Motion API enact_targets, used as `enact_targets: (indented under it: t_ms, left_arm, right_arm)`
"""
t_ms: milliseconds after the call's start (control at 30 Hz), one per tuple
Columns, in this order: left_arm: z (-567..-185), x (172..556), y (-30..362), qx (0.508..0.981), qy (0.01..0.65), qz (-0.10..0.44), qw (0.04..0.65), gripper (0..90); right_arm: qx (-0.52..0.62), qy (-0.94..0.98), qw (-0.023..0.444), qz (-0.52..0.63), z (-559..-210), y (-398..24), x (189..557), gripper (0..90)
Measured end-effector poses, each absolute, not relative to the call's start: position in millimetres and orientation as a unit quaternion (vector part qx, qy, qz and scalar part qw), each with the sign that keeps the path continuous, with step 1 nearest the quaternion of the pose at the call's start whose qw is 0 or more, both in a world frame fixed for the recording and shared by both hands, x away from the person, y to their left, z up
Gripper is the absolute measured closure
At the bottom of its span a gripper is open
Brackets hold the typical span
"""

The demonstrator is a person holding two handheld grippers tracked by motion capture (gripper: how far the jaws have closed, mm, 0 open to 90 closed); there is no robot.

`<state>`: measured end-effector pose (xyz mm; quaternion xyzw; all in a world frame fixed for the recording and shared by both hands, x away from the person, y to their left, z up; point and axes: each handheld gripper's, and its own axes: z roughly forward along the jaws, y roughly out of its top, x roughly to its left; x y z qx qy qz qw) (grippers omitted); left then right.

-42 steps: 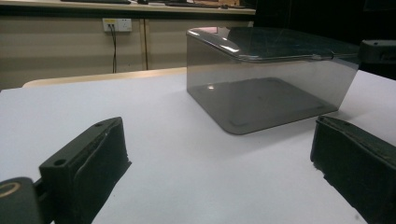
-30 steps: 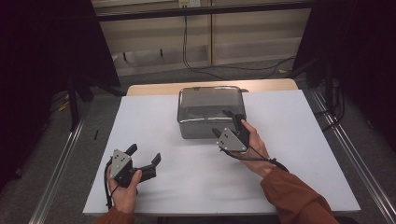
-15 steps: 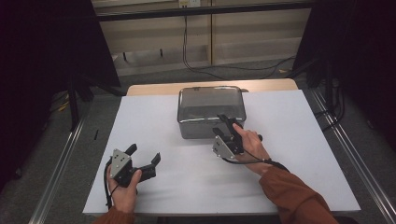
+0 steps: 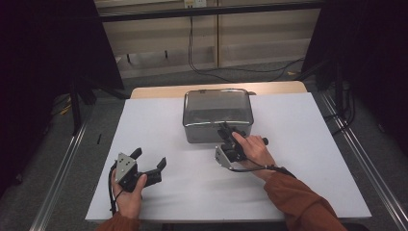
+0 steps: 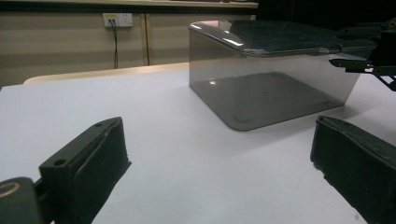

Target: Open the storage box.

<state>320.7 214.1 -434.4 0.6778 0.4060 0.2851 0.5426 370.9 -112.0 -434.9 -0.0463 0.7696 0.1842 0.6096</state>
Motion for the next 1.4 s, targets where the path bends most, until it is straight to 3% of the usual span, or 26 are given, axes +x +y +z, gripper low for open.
enact_targets:
  t_ms: [300,1400]
  left_arm:
    - [-434,322,213,0.676,0.406,0.284,0.546,3.6]
    - [-430,327,208,0.681,0.384,0.279,0.558,4.0]
  right_arm:
    - [-0.053,0.769,0.613,0.173,-434,-108,369,78.2]
    - [-0.041,0.771,0.609,0.184,-426,-108,370,79.0]
